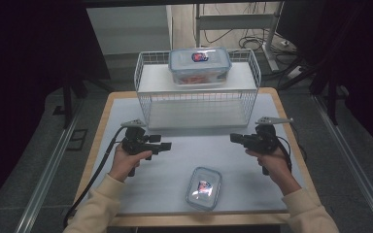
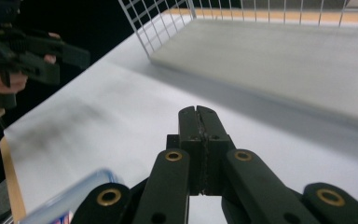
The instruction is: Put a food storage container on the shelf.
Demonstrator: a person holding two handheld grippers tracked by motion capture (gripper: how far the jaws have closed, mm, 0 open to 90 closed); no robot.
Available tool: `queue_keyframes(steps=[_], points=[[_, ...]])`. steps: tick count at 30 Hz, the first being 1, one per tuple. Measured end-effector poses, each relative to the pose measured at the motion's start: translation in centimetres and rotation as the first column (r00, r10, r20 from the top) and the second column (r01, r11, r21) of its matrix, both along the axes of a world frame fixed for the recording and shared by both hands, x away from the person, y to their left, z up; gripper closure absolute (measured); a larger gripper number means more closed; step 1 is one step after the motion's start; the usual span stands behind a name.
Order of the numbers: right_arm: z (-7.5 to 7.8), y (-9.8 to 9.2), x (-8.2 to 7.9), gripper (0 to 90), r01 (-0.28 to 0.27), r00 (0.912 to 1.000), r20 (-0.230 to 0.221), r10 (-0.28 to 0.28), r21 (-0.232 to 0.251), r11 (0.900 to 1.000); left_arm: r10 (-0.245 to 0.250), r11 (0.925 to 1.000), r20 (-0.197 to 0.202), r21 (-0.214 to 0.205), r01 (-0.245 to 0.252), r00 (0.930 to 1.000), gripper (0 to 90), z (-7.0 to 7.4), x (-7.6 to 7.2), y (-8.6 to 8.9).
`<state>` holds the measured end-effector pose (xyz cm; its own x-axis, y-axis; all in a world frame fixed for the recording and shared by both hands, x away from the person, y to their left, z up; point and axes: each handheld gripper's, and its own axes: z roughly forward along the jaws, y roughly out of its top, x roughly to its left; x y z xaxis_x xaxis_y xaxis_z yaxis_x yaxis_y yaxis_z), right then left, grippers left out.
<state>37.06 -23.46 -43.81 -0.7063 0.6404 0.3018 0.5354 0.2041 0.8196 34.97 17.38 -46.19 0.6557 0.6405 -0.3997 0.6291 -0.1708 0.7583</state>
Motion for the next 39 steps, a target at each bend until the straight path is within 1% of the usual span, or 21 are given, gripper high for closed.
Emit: queue_keyframes(steps=[1,2,4,5,7,10,13,15,17,21,22,23,26,27,29,30,31,33,36,38,39], points=[[-0.4,-0.2,-0.3,89.4,0.000,1.0000,-0.004,0.000,-0.001,1.0000,0.001,1.0000,0.002,0.009,-0.001,1.0000,30.5,-0.1,-0.1,0.0],[-0.4,-0.2,-0.3,89.4,0.000,1.0000,-0.004,0.000,-0.001,1.0000,0.001,1.0000,0.002,0.009,-0.001,1.0000,30.6,-0.1,-0.1,0.0],[-1.4,-0.7,-1.1,89.4,-0.004,0.9999,-0.011,0.004,-0.010,0.9999,0.003,0.9999,-0.001,0.010,-0.003,1.0000,30.6,-0.2,-0.4,0.0],[-1.4,-0.7,-1.1,89.4,-0.004,0.9999,-0.011,0.004,-0.010,0.9999,0.006,0.9999,-0.001,0.009,-0.006,1.0000,30.6,-0.2,-0.6,0.0],[-2.2,-1.1,-1.8,89.4,-0.007,0.9999,-0.012,0.007,-0.014,0.9999,0.008,0.9999,-0.004,0.012,-0.008,1.0000,30.6,-0.4,-0.9,0.1],[-3.0,-1.4,-2.2,89.3,-0.008,0.9997,-0.025,0.007,-0.023,0.9997,0.010,0.9997,-0.010,0.020,-0.010,0.9999,30.6,-0.7,-1.2,0.1],[-3.8,-1.7,-2.4,88.7,-0.006,0.9993,-0.036,0.005,-0.027,0.9996,0.014,0.9979,0.006,0.063,-0.015,0.9999,30.4,-0.9,-1.6,-0.2],[-4.0,-1.8,-2.4,88.4,-0.005,0.9990,-0.044,0.004,-0.032,0.9995,0.009,0.9979,0.006,0.064,-0.010,0.9999,30.4,-0.9,-1.7,-0.3],[-4.5,-2.0,-2.5,87.5,-0.005,0.9987,-0.051,0.003,-0.041,0.9991,0.003,0.9972,0.008,0.075,-0.003,1.0000,30.3,-1.0,-1.9,-0.6],[-4.8,-2.3,-2.6,77.5,-0.002,0.9985,-0.054,0.000,-0.041,0.9992,-0.003,0.9969,0.006,0.079,0.003,1.0000,30.3,-1.3,-2.2,-0.8],[-4.7,-2.3,-2.7,73.1,-0.004,0.9986,-0.053,0.001,-0.042,0.9991,-0.002,0.9975,-0.001,0.070,0.002,1.0000,30.3,-1.5,-2.3,-0.7],[-4.7,-2.3,-2.7,73.1,-0.004,0.9986,-0.053,0.001,-0.042,0.9991,-0.002,0.9975,-0.001,0.070,0.002,1.0000,30.2,-1.5,-2.3,-0.7],[-4.7,-2.2,-2.8,63.4,-0.015,0.9985,-0.054,0.013,-0.041,0.9991,0.007,0.9969,-0.013,0.079,-0.006,0.9999,30.3,-2.0,-2.5,-0.2],[-4.7,-2.2,-2.8,63.4,-0.015,0.9985,-0.054,0.013,-0.041,0.9991,0.007,0.9969,-0.013,0.079,-0.006,0.9999,30.1,-2.0,-2.5,-0.2],[-4.8,-2.1,-2.9,60.4,-0.018,0.9985,-0.052,0.015,-0.045,0.9988,0.013,0.9951,-0.006,0.098,-0.012,0.9999,30.2,-2.2,-2.8,-0.2],[-4.8,-2.1,-2.9,56.8,-0.021,0.9982,-0.057,0.018,-0.048,0.9986,0.010,0.9956,-0.001,0.093,-0.010,0.9999,30.3,-2.2,-3.0,-0.2],[-4.8,-2.0,-3.0,55.5,-0.019,0.9983,-0.056,0.017,-0.050,0.9986,0.007,0.9966,-0.005,0.082,-0.007,1.0000,30.4,-2.2,-3.2,-0.2],[-4.8,-2.1,-3.0,54.5,-0.021,0.9983,-0.055,0.018,-0.054,0.9983,0.007,0.9967,-0.006,0.081,-0.007,1.0000,30.4,-2.3,-3.3,-0.2],[-4.8,-2.3,-3.4,50.0,-0.007,0.9984,-0.056,0.004,-0.049,0.9988,0.014,0.9968,-0.007,0.079,-0.013,0.9999,30.4,-2.6,-3.6,-0.1],[-4.8,-2.4,-3.5,49.9,-0.007,0.9986,-0.053,0.005,-0.048,0.9988,0.019,0.9962,-0.006,0.085,-0.019,0.9998,30.4,-2.8,-3.8,0.1],[-4.7,-2.5,-3.7,49.9,-0.009,0.9986,-0.053,0.006,-0.047,0.9989,0.020,0.9952,-0.005,0.096,-0.020,0.9998,30.3,-2.9,-4.0,0.1]])
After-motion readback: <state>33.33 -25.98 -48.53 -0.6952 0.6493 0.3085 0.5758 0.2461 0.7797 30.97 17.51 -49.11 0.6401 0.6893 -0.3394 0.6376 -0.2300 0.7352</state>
